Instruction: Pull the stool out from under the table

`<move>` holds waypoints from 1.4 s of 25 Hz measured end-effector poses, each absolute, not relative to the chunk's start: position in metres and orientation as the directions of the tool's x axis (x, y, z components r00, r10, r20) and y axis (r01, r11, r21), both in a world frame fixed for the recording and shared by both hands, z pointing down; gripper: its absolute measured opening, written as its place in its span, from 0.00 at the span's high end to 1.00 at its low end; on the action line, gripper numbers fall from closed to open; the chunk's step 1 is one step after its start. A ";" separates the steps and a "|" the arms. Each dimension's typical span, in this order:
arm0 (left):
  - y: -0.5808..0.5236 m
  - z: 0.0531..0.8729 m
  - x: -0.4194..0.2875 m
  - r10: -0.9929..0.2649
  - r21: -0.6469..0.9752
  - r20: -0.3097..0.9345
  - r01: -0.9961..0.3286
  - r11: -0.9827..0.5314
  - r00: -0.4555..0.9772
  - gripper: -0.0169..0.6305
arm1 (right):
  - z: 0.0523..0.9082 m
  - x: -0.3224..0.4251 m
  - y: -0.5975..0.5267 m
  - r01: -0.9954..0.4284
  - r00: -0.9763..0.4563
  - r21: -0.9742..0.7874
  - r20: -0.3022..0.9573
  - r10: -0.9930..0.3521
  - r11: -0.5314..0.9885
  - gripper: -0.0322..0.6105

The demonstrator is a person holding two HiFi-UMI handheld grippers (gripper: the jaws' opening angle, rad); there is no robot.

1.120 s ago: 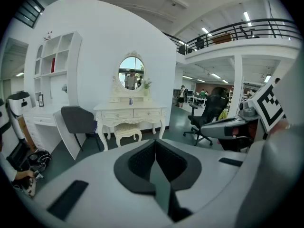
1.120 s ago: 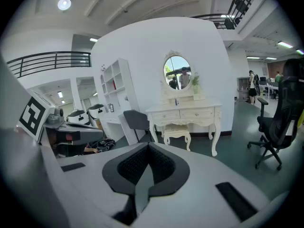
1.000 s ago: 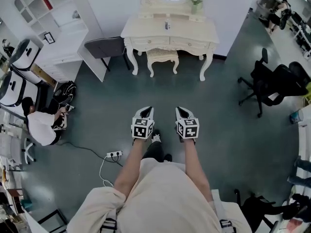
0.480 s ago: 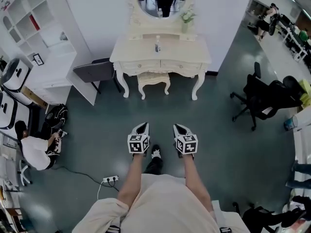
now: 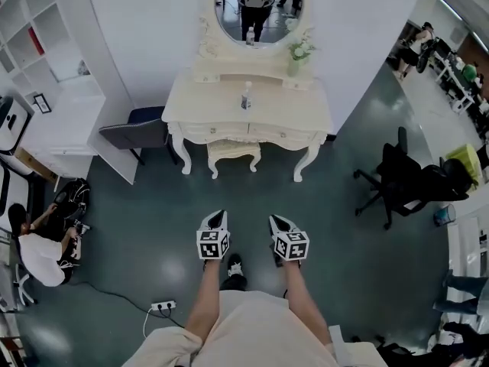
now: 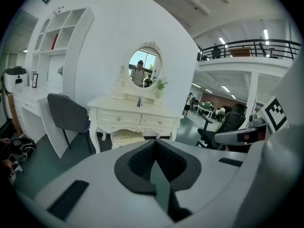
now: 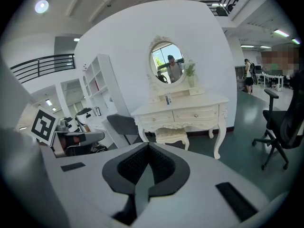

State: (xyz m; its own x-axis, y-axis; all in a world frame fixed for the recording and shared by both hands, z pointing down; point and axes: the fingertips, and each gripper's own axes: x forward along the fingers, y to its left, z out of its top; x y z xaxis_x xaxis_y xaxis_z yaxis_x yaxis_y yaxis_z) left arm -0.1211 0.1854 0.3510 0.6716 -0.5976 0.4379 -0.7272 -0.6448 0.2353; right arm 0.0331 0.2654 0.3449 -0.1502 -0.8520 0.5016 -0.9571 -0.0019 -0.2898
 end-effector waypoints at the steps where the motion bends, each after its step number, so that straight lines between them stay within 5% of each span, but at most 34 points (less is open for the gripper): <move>1: 0.173 0.352 -0.122 -0.604 0.239 0.436 -0.733 -0.637 0.667 0.95 | 0.346 0.035 0.256 -0.956 -0.148 -0.292 0.505 -0.850 -0.007 0.88; 25: -0.006 0.404 -0.102 -0.637 0.246 0.487 -0.793 -0.557 0.598 0.95 | 0.395 0.103 0.078 -0.950 -0.071 -0.293 0.537 -0.841 -0.107 0.88; 35: -0.092 0.449 -0.053 -0.671 0.194 0.524 -0.841 -0.505 0.524 0.95 | 0.439 0.143 -0.029 -0.957 -0.205 -0.284 0.539 -0.817 0.052 0.88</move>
State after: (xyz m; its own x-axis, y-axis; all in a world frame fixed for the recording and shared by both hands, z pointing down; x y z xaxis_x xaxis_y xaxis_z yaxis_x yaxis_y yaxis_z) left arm -0.0535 -0.0919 0.4494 0.5240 -0.6714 0.5242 -0.8411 -0.5049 0.1941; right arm 0.1429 -0.0295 0.4385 -0.2047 -0.8171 0.5389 -0.9573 0.0523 -0.2843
